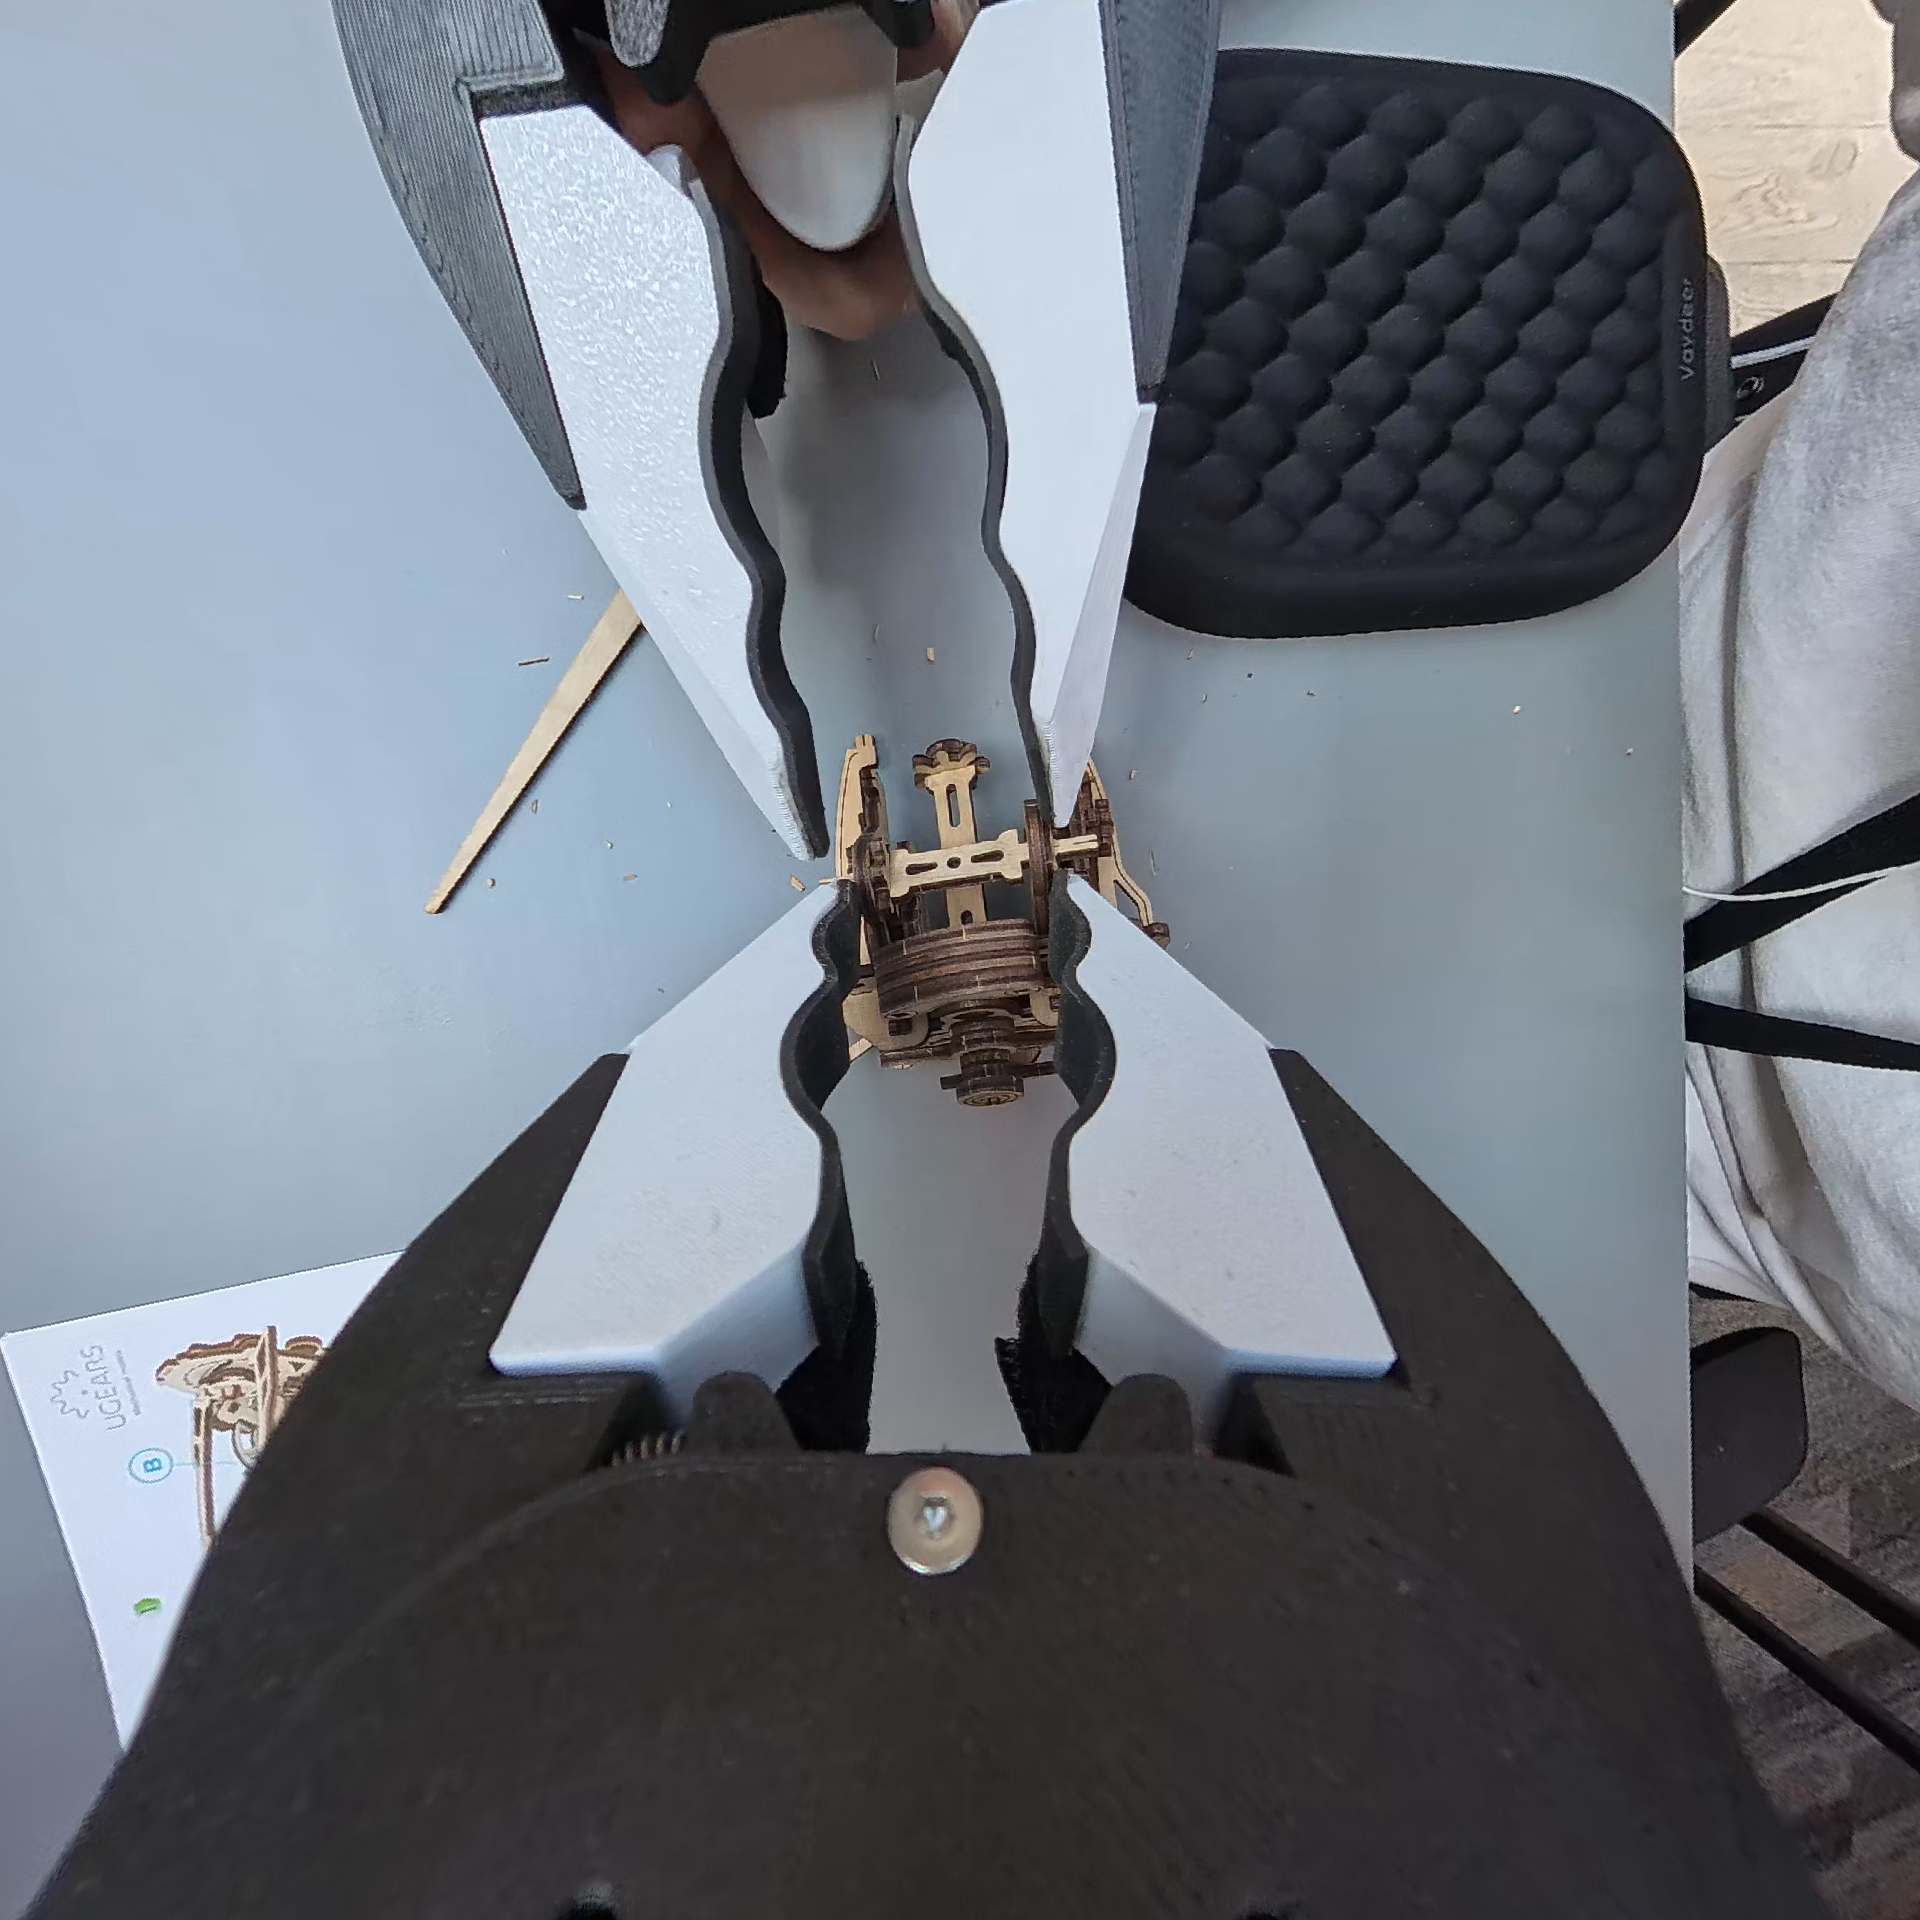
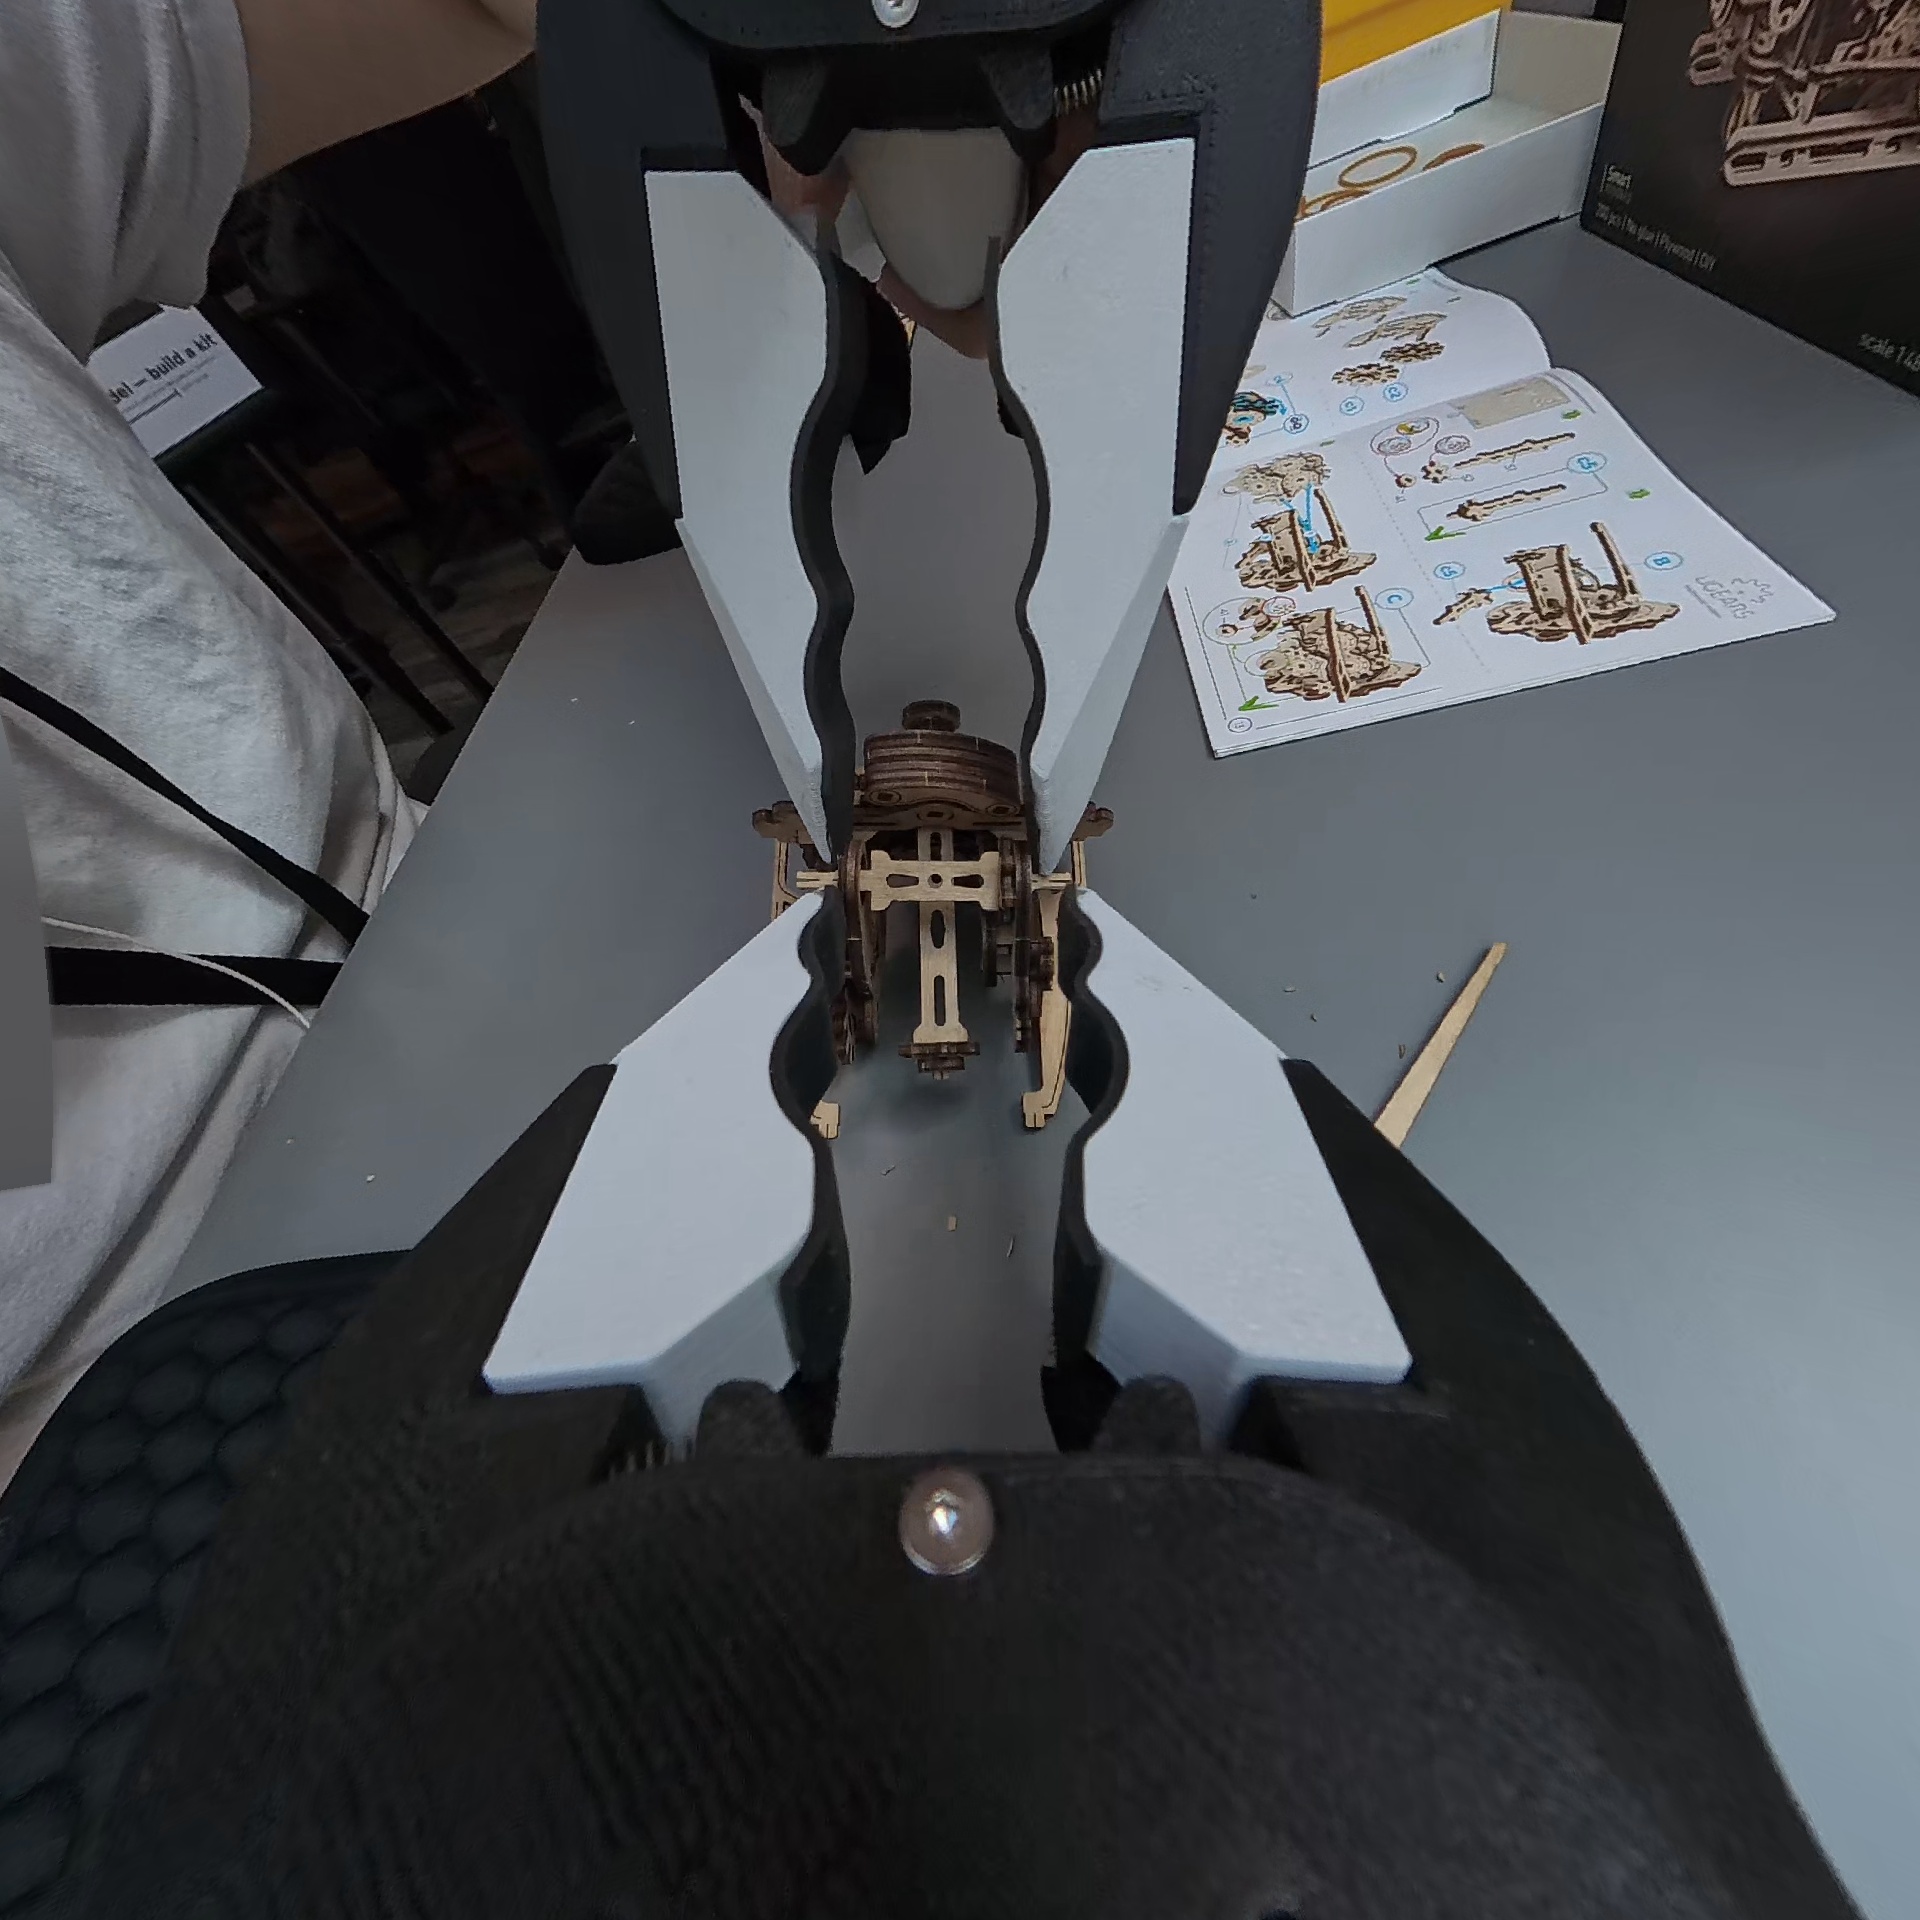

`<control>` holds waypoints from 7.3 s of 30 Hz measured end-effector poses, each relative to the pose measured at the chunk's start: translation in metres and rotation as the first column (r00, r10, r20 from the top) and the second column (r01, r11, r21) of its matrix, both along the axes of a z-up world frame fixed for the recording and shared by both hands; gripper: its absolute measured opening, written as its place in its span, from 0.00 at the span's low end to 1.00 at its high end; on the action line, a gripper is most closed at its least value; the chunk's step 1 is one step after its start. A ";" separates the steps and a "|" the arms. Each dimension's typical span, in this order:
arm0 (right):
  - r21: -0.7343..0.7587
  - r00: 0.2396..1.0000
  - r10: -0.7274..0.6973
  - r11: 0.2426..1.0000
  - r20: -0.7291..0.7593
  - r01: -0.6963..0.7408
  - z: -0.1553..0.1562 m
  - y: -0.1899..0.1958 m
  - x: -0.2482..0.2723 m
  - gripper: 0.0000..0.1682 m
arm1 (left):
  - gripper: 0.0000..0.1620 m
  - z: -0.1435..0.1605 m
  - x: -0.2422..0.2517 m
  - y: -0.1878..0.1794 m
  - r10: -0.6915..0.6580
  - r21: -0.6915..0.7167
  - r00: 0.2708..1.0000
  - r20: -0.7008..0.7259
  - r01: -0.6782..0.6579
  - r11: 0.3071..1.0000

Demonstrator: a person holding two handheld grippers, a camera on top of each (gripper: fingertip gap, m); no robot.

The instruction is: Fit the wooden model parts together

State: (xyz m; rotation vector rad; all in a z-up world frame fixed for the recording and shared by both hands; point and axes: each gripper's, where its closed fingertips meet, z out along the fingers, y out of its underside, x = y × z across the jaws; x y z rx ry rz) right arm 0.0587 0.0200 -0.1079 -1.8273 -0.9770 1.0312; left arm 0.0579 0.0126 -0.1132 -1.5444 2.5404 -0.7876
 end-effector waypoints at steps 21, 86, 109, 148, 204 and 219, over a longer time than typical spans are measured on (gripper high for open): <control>0.010 0.997 0.035 0.999 0.066 -0.036 -0.006 -0.005 -0.004 0.21 | 0.21 -0.001 0.001 0.000 -0.013 0.007 1.000 -0.013 0.013 1.000; 0.026 0.984 -0.090 0.996 0.156 0.087 -0.007 0.003 -0.005 0.20 | 0.21 -0.003 0.001 0.004 -0.016 0.047 1.000 -0.010 0.017 0.999; -0.026 0.978 -0.107 0.993 0.177 0.113 -0.007 0.002 -0.008 0.21 | 0.23 -0.006 -0.003 0.004 -0.143 0.157 0.987 -0.077 0.154 0.976; 0.047 0.963 -0.148 0.989 0.226 0.141 -0.007 0.004 -0.008 0.20 | 0.22 -0.006 -0.004 0.006 -0.197 0.177 0.977 -0.083 0.209 0.962; -0.037 0.998 -0.053 0.998 -0.025 0.052 0.015 -0.005 -0.002 0.03 | 0.22 -0.004 -0.007 0.009 0.013 -0.026 0.992 -0.126 -0.017 1.000; -0.156 0.990 0.042 0.986 -0.137 -0.063 0.006 -0.013 -0.016 0.03 | 0.22 -0.003 -0.011 -0.001 -0.054 -0.021 0.996 -0.067 0.053 0.998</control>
